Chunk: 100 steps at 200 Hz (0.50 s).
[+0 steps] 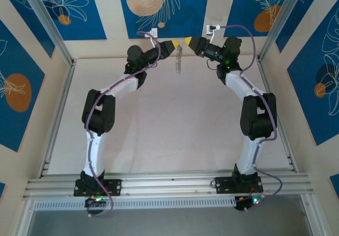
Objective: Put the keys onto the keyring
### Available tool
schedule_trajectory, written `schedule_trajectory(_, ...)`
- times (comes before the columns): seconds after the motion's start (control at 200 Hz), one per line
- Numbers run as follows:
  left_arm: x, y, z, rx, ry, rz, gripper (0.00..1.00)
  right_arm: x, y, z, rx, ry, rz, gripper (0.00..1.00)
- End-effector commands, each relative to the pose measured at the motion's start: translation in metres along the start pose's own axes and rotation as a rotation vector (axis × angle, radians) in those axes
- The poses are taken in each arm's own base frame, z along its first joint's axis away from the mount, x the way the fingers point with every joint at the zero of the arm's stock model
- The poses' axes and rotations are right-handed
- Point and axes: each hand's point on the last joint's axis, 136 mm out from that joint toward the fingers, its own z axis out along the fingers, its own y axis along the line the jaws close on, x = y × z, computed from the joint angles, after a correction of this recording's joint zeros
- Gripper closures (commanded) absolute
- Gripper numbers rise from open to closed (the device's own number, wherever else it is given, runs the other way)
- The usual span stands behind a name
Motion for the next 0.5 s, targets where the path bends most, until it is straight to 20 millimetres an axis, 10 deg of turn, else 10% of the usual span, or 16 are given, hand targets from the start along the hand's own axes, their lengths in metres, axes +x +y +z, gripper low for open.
schedule_trajectory(0.0, -0.0072, -0.0337, 0.0032, 0.080, -0.012, 0.085, 1.00, -0.0038, -0.0052, 0.0067, 0.012, -0.012, -0.011, 0.53)
schedule_trajectory(0.495, -0.0056, -0.0312, 0.0058, 0.077, -0.006, 0.082, 1.00, 0.0016, -0.0052, 0.0160, -0.016, 0.020, -0.003, 0.64)
